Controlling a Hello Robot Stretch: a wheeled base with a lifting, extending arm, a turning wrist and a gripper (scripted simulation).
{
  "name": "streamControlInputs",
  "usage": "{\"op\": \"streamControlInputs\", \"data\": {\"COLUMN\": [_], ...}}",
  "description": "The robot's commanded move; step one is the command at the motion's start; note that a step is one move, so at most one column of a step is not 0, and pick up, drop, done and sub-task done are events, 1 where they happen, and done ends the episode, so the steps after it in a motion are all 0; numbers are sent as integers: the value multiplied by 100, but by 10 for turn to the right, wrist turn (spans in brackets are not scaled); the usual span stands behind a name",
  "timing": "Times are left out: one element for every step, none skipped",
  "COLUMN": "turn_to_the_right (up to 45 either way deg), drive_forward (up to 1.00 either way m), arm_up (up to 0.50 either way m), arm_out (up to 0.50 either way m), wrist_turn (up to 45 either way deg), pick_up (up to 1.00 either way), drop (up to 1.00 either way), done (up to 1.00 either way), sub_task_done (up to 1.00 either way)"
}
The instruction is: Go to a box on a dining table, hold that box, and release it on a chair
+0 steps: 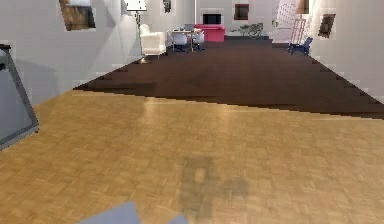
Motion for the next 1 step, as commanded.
{"op": "streamControlInputs", "data": {"turn_to_the_right": [-270], "drive_forward": [0], "arm_up": [0], "arm_out": [0], "wrist_turn": [0], "pick_up": [0], "drop": [0], "done": [0], "sub_task_done": [0]}}
